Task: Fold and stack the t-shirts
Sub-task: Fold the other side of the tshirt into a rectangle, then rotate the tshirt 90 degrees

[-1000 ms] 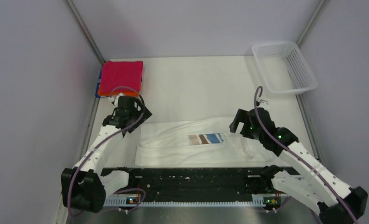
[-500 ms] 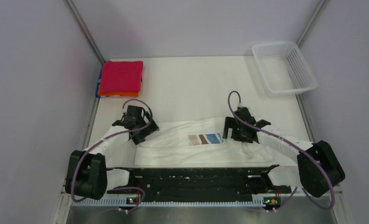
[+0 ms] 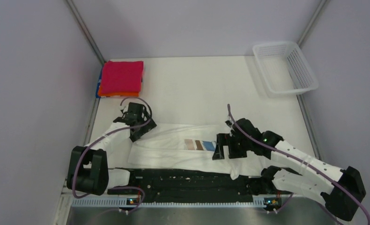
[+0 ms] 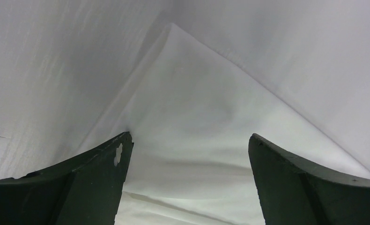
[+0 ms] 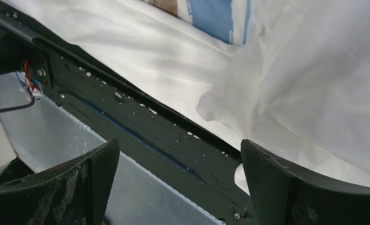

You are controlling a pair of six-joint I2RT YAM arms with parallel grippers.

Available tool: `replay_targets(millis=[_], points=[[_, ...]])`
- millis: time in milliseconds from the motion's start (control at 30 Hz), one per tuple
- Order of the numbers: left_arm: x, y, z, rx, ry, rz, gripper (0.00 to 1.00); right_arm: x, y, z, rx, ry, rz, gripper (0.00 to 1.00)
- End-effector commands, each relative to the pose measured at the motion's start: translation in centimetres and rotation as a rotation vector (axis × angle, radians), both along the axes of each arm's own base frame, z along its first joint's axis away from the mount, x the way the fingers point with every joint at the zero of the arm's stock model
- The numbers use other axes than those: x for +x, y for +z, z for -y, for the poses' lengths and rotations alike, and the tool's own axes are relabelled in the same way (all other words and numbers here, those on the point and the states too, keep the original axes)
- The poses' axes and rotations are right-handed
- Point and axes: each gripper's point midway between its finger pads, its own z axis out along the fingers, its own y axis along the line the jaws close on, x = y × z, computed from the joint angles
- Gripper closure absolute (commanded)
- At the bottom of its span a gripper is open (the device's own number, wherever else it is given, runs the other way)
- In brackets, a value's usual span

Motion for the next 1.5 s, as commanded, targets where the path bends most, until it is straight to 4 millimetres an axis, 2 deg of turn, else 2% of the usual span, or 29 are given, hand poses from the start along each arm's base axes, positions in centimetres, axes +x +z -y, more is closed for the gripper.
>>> replay_targets(millis=[0, 200, 333, 400, 567, 633, 733, 833, 933, 1000, 1100, 1133, 1167, 1200, 1267, 1367, 1467], points=[[1.8, 2.2, -0.5, 0.031, 0.012, 0.052, 0.02, 1.5, 0.8, 2.2, -0.101, -0.119, 0.068, 0.01], [1.6, 4.2, -0.3, 0.02, -0.004, 0.081, 0.02, 4.6, -2.0, 5.9, -0.265, -0.325, 0.1, 0.01], [1.0, 4.6, 1.7, -0.072, -0.072, 0.123, 0.02, 7.4, -3.6, 6.7, -0.234, -0.419, 0.111, 0.01], [0.8, 3.6, 2.6, -0.111, -0.108, 0.138, 0.02, 9.2, -4.5, 7.6, -0.232, -0.48, 0.139, 0.01], [-0.6, 0.0, 1.4, -0.065, -0.06, 0.026, 0.02, 12.8, -7.1, 11.4, -0.286, -0.614, 0.109, 0.01], [-1.0, -0.9, 1.0, -0.047, -0.051, 0.004, 0.02, 14.8, -7.3, 12.4, -0.298, -0.646, 0.115, 0.01], [-1.7, -2.0, 0.7, -0.033, -0.039, -0.035, 0.02, 17.8, -7.1, 12.7, -0.274, -0.699, 0.116, 0.01], [-2.9, -2.9, 0.0, -0.007, -0.013, -0.087, 0.02, 21.5, -7.0, 11.8, -0.245, -0.68, 0.151, 0.01], [-4.3, -2.9, -0.1, -0.016, 0.016, -0.116, 0.02, 25.3, -7.6, 10.9, -0.262, -0.628, 0.156, 0.01], [-5.0, -2.2, 0.8, -0.072, 0.02, -0.106, 0.02, 28.4, -7.7, 9.9, -0.256, -0.587, 0.161, 0.01], [-7.0, -1.9, 2.5, -0.127, 0.023, -0.085, 0.02, 34.3, -7.1, 8.2, -0.23, -0.535, 0.186, 0.01], [-7.9, -1.9, 3.5, -0.158, 0.016, -0.086, 0.02, 35.6, -7.5, 7.4, -0.22, -0.501, 0.176, 0.01], [-8.5, -1.8, 4.6, -0.197, 0.001, -0.082, 0.02, 38.3, -7.1, 6.4, -0.197, -0.479, 0.196, 0.01], [-9.4, -2.1, 5.6, -0.231, -0.008, -0.09, 0.02, 39.9, -7.2, 5.8, -0.189, -0.463, 0.203, 0.01], [-10.7, -2.0, 8.5, -0.347, -0.058, -0.095, 0.02, 43.3, -7.4, 4.4, -0.17, -0.437, 0.225, 0.01], [-14.2, -3.3, 12.3, -0.497, -0.157, -0.145, 0.01, 47.6, -7.4, 0.1, -0.074, -0.364, 0.246, 0.01], [-15.4, -2.0, 15.5, -0.555, -0.31, -0.133, 0.01, 50.1, -6.7, -4.9, -0.024, -0.237, 0.345, 0.01]])
